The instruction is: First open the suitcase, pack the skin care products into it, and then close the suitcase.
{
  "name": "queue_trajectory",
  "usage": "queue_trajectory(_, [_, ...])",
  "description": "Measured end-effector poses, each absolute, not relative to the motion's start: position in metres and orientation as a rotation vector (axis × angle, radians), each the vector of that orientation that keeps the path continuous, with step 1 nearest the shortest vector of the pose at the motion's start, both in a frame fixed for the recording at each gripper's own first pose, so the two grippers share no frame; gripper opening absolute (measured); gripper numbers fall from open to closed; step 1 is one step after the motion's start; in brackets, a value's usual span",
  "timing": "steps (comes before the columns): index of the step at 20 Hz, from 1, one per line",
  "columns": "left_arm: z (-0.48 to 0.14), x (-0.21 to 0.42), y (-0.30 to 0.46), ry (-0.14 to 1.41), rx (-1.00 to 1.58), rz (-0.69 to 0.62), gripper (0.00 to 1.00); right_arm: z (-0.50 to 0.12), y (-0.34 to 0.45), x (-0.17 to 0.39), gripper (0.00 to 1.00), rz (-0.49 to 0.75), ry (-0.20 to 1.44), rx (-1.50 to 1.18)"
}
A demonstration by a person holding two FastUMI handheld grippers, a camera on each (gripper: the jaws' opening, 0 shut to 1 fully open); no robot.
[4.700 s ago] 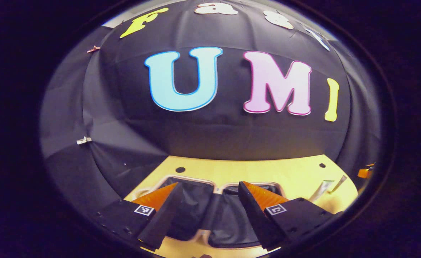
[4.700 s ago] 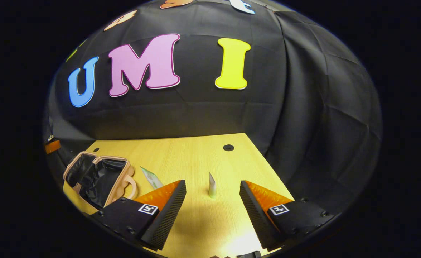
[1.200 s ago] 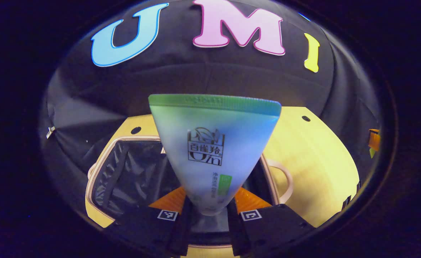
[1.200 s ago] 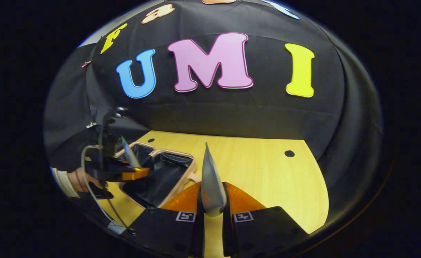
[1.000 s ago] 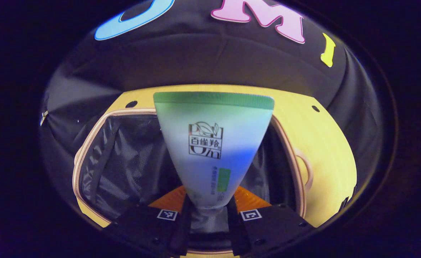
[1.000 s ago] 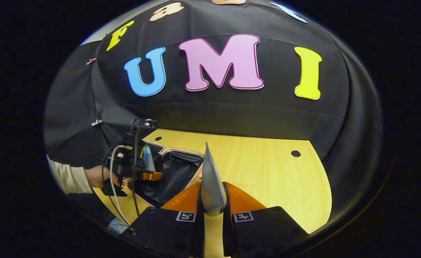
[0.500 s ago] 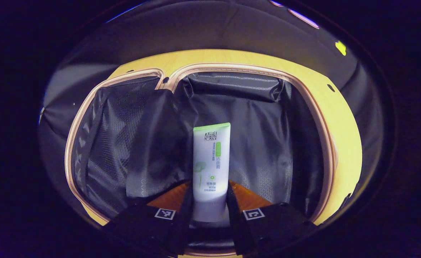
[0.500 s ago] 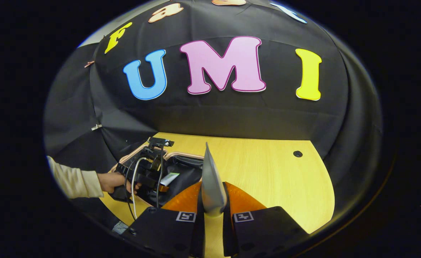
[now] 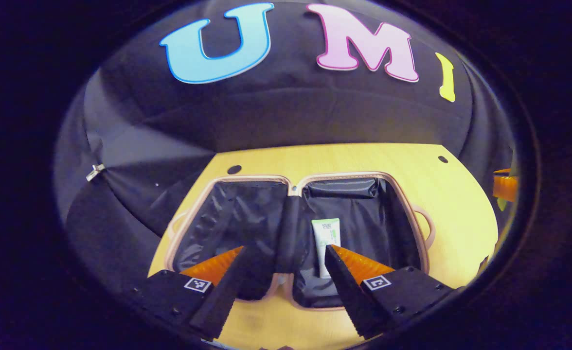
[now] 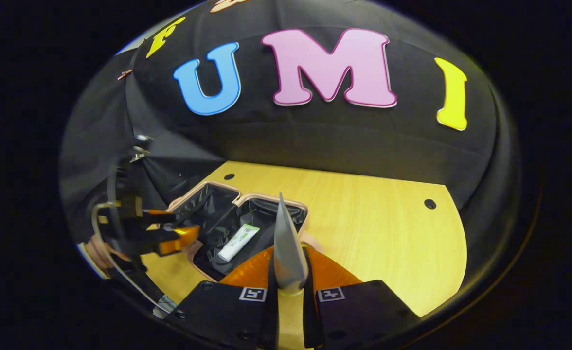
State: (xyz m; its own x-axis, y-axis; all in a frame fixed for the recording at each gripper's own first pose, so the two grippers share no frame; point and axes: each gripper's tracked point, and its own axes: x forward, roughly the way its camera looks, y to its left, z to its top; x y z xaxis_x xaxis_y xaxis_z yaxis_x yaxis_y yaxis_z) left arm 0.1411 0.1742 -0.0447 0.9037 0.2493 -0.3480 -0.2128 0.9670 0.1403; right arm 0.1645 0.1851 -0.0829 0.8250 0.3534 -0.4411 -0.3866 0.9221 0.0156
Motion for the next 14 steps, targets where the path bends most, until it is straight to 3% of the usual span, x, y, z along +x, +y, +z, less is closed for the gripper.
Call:
queue_trajectory(5, [-0.057,0.063,0.193,0.334,0.007,0.247,0.97,-0.165,0.257,0.195,0.23,0.433,0.658,-0.114])
queue_trajectory(11, [-0.092,-0.012,0.209,0.37,-0.144,0.31,0.97,-0.247,0.281,0.233,0.23,0.3,0.877,-0.134])
queue_trajectory(14, [-0.101,-0.042,0.215,0.376,-0.166,0.348,0.95,-0.258,0.286,0.241,0.23,0.252,0.922,-0.107])
